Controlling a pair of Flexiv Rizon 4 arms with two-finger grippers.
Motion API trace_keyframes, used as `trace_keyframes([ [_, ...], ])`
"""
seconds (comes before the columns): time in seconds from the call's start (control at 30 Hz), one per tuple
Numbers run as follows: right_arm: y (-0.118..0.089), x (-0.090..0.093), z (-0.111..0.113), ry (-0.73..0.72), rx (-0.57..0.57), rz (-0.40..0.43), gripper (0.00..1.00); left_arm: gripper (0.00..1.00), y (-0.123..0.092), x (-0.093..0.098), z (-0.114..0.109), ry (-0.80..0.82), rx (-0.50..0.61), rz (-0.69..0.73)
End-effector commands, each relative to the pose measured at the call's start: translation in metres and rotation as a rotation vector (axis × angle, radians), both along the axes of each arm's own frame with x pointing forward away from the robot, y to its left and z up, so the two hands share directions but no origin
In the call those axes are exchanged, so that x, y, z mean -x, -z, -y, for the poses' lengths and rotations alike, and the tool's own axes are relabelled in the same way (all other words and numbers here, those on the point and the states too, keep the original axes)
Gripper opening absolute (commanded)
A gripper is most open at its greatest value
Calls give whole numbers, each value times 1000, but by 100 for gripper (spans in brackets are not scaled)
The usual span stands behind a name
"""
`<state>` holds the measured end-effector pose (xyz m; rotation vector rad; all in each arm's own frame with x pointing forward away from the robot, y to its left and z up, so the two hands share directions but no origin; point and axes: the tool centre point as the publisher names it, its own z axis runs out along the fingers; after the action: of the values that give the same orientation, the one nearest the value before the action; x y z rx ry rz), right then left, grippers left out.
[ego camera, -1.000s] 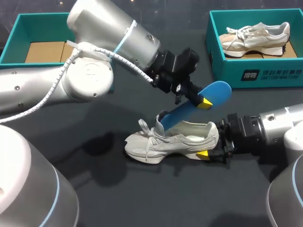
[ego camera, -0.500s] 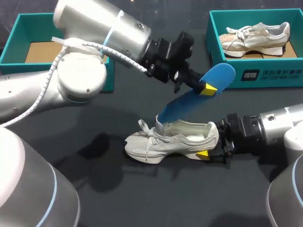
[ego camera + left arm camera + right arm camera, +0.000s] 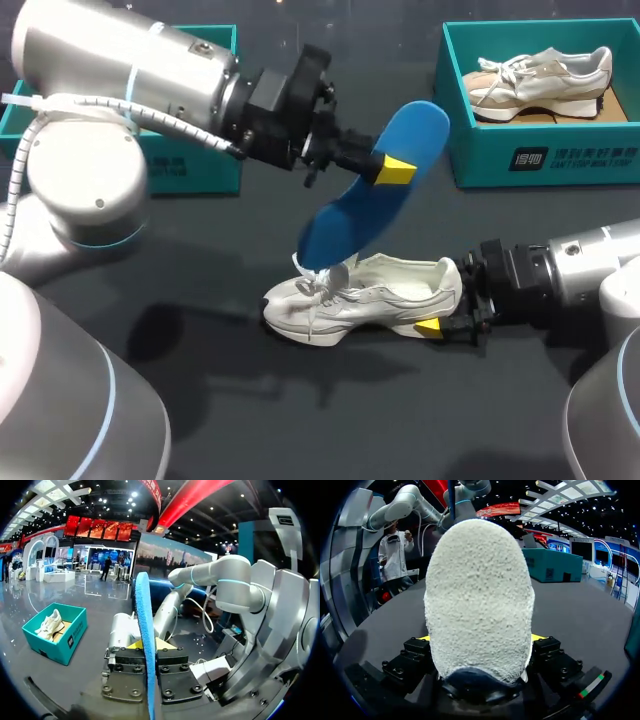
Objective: Take the shoe out of the shoebox, open the shoe tongue, remove and reinsert the insole, then place the shoe into the shoebox
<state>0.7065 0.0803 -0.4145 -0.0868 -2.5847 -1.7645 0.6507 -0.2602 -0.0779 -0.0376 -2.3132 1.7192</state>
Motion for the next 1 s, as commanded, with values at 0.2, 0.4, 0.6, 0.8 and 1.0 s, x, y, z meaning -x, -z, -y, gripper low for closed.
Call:
trace_keyframes([
  [0.2,0,2,-1,1,3,0,0,0,-1,2,-13,-3,4,1],
  [0.4,0,2,-1,1,3,0,0,0,2,29,-27,-15,127,-109],
  [0.6,0,2,-1,1,3,0,0,0,-6,65,-35,-21,173,-123],
  [0.8,0,2,-1,1,3,0,0,0,-11,68,-38,-33,180,-113],
  [1.0,0,2,-1,1,3,0,0,0,-11,68,-38,-33,180,-113],
])
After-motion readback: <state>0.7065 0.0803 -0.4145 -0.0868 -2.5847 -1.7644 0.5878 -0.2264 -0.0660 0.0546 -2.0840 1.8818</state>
